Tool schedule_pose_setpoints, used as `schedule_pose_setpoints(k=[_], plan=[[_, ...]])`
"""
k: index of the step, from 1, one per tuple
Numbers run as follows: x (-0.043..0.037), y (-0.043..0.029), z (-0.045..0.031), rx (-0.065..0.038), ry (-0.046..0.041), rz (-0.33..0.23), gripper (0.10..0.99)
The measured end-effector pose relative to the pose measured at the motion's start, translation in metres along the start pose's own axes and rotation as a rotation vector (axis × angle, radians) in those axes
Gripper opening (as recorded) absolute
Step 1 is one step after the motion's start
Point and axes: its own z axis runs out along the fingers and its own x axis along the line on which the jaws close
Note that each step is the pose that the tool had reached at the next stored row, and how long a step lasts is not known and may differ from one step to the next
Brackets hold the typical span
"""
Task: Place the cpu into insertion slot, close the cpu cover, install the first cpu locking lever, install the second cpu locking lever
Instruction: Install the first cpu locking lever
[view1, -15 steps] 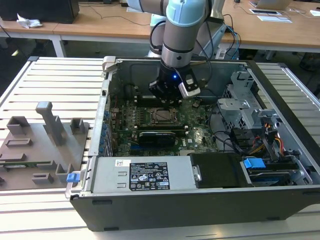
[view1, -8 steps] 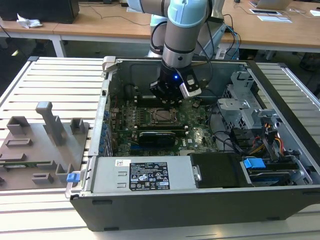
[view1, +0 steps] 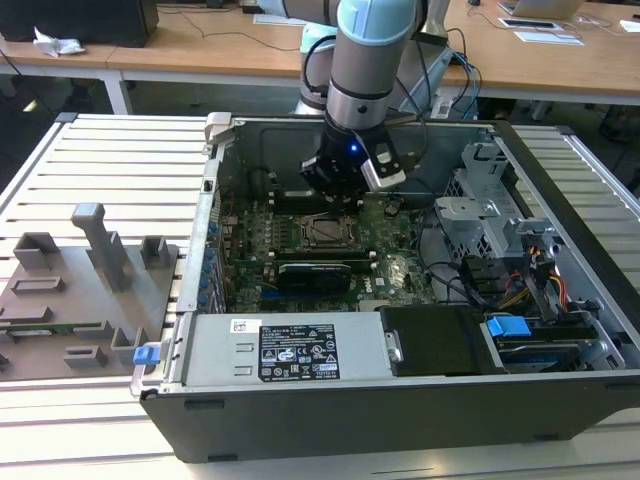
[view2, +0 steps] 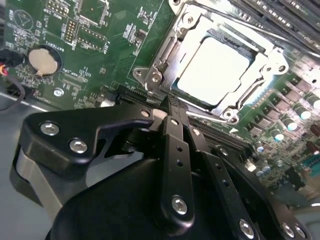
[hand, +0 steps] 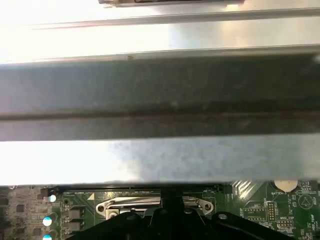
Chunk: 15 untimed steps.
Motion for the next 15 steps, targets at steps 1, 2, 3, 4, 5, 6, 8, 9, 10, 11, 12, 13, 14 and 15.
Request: schedule_pose_setpoints(k=[1, 2, 3, 4, 5, 6, 8, 9, 10, 11, 12, 13, 14, 15], plan=[[0.0004, 0.0, -0.0003, -0.002, -0.0001, 0.0, 0.106], [0.0017, 0.0, -0.0003, -0.004, 0.0001, 0.0, 0.106], [0.0034, 0.0, -0.0002, -0.004, 0.0002, 0.0, 0.106], [0.0057, 0.0, -0.0001, -0.004, 0.0003, 0.0, 0.106], [0.0071, -0.0001, 0.0, -0.005, 0.0003, 0.0, 0.106], [0.0082, 0.0002, 0.0001, -0.005, 0.0003, 0.0, 0.106], [0.0098, 0.0013, 0.0003, -0.006, 0.0004, 0.0, 0.106], [0.0102, 0.0022, 0.0004, -0.006, 0.0003, 0.0, 0.106], [0.0103, 0.0042, 0.0006, -0.006, 0.0003, 0.0, 0.106], [0.0103, 0.0058, 0.0007, -0.006, 0.0003, 0.0, 0.106], [0.0104, 0.0072, 0.0008, -0.006, 0.0003, 0.0, 0.106], [0.0104, 0.0087, 0.001, -0.006, 0.0004, 0.0, 0.106], [0.0104, 0.0087, 0.001, -0.006, 0.0004, 0.0, 0.106], [0.0101, 0.0087, 0.001, -0.006, 0.0004, 0.0, 0.106]])
